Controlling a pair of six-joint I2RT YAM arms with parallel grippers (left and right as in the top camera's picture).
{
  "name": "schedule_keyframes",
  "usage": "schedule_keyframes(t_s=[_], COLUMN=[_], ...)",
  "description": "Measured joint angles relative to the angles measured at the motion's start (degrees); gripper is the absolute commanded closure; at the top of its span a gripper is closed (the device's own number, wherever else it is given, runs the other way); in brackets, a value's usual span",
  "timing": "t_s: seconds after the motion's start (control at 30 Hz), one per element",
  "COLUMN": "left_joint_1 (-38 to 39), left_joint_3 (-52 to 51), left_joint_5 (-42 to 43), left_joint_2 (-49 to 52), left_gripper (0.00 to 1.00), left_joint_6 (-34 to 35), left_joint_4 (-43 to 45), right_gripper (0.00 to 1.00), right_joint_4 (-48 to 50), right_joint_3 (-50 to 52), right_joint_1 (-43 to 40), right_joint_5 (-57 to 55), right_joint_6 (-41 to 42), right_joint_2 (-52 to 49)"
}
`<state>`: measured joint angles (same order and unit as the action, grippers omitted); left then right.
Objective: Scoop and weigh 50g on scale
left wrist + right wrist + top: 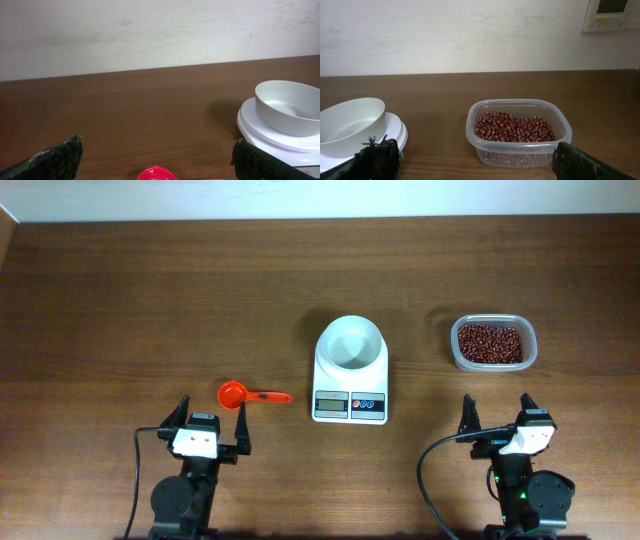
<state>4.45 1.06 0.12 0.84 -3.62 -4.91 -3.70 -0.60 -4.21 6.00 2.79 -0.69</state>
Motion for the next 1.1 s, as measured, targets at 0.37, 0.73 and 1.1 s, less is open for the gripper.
schedule_keyframes(t_s=[0.37,0.73,1.1], left_joint_1=[0.0,0.0,0.0], left_joint_3=[0.0,-0.33,16.17], left_joint_5=[-1.7,3.28,5.03], left_joint_2=[0.0,-0.11,9.03], left_gripper=[0.01,0.01,0.01], left_joint_6=[-0.22,0.63,6.08], left_joint_4=[0.02,7.67,-6.91], right_gripper=[0.01,0.01,0.01], right_joint_4=[0.0,0.0,-0.02], right_joint_3=[0.0,0.0,0.0], right_joint_1=[0.0,0.0,0.0], right_joint_5=[0.0,0.0,0.0], right_joint_6=[0.04,0.0,0.04], right_joint_2=[0.0,0.0,-0.11])
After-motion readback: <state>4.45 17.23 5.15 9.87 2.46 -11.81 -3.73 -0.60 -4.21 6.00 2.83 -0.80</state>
